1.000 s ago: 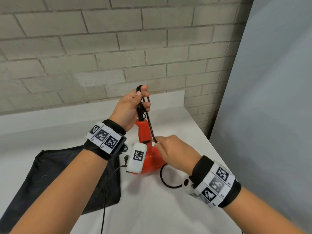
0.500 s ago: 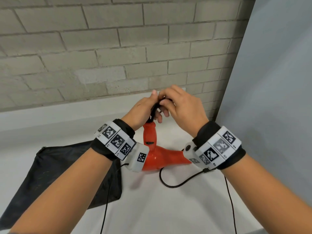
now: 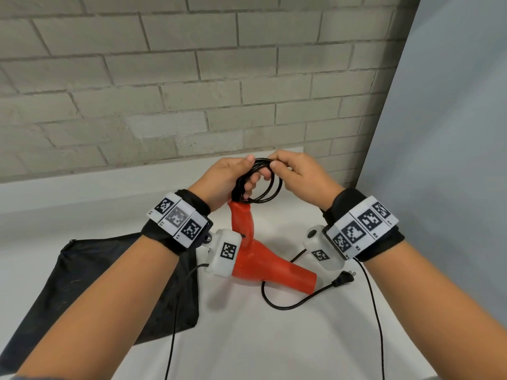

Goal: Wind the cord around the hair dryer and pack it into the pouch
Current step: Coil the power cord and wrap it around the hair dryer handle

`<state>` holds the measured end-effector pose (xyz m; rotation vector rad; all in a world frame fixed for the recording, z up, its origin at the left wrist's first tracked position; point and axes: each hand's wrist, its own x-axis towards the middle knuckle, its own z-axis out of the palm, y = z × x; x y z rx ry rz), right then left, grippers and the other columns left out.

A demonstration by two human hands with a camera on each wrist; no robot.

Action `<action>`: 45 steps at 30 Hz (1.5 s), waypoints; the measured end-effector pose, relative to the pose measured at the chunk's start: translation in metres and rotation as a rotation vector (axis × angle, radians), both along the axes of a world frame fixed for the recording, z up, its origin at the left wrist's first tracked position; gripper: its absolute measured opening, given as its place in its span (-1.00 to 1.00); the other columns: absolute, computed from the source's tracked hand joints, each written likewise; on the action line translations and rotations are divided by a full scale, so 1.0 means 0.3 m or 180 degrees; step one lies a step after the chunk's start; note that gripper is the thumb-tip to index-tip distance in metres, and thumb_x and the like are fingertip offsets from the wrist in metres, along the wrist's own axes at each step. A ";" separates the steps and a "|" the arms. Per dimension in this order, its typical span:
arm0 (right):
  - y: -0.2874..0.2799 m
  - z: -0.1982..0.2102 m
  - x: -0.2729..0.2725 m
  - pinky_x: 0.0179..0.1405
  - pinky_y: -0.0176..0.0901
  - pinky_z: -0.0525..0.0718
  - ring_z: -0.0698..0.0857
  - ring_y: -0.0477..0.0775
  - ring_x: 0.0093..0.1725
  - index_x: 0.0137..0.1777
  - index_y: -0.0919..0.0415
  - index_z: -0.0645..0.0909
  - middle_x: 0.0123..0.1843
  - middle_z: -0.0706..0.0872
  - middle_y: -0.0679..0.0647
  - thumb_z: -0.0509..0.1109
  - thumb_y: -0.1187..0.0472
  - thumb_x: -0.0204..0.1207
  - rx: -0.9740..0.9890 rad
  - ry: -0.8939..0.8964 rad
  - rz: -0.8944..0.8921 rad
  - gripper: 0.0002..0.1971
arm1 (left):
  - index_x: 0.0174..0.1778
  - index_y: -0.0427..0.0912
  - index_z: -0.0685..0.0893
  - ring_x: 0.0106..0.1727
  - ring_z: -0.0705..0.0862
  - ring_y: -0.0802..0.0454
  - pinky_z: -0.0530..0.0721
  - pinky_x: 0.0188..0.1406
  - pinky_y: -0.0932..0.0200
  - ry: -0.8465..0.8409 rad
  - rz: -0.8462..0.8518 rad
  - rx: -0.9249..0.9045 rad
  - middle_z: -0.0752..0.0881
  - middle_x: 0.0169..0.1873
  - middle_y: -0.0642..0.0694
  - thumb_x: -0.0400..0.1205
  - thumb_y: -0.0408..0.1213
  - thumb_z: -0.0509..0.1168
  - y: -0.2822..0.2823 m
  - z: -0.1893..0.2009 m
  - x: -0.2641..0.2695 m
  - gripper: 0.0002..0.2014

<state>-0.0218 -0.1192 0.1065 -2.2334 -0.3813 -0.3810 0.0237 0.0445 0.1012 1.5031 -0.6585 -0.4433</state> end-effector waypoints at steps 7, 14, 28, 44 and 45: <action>0.003 0.015 0.022 -0.39 -0.30 0.40 0.45 -0.13 -0.45 -0.40 -0.01 0.55 -0.52 0.48 -0.05 0.23 0.24 0.59 0.0269 -0.0235 -0.0173 -0.69 | -0.15 -0.25 0.74 -0.61 0.41 0.20 0.52 -0.51 0.31 0.0680 -0.0507 -0.0472 0.57 -0.56 0.05 0.60 -0.29 0.01 -0.002 0.006 -0.006 -0.64; -0.027 -0.028 0.031 -0.38 -0.46 0.38 0.51 -0.27 -0.50 -0.15 0.39 0.67 -0.45 0.61 -0.17 0.15 0.21 0.63 0.0550 -0.0219 -0.0251 -0.68 | -0.06 -0.23 0.61 -0.63 0.37 0.25 0.52 -0.48 0.34 0.0452 -0.0446 -0.0451 0.54 -0.56 0.12 0.67 -0.34 -0.03 0.001 -0.016 0.000 -0.73; 0.064 -0.236 -0.126 -0.04 0.16 0.69 0.69 0.29 -0.06 0.50 0.18 0.21 0.02 0.72 0.27 0.04 0.21 0.65 -0.1456 0.0786 -0.0439 -0.59 | 0.10 -0.20 0.59 -0.43 0.60 0.21 0.62 -0.32 0.31 0.0441 0.0428 -0.1078 0.76 -0.33 0.12 0.71 -0.34 -0.08 0.013 -0.020 0.031 -0.69; 0.035 -0.016 -0.113 -0.47 -0.18 0.62 0.76 0.15 -0.31 0.01 0.13 0.64 -0.13 0.79 0.04 0.18 0.09 0.51 -0.1490 -0.1494 -0.0568 -0.75 | -0.08 -0.20 0.66 -0.45 0.65 0.27 0.61 -0.33 0.41 -0.0849 0.0648 0.0229 0.73 -0.43 0.06 0.73 -0.20 -0.10 -0.056 -0.005 -0.048 -0.60; 0.036 -0.001 -0.103 -0.37 -0.08 0.66 0.75 0.17 -0.22 0.05 0.17 0.62 -0.07 0.77 0.08 0.20 0.09 0.52 -0.1284 -0.1392 -0.0578 -0.76 | -0.23 -0.15 0.65 -0.49 0.64 0.27 0.60 -0.36 0.41 -0.0949 0.0584 0.0381 0.70 -0.51 0.04 0.73 -0.15 -0.14 -0.053 0.004 -0.053 -0.54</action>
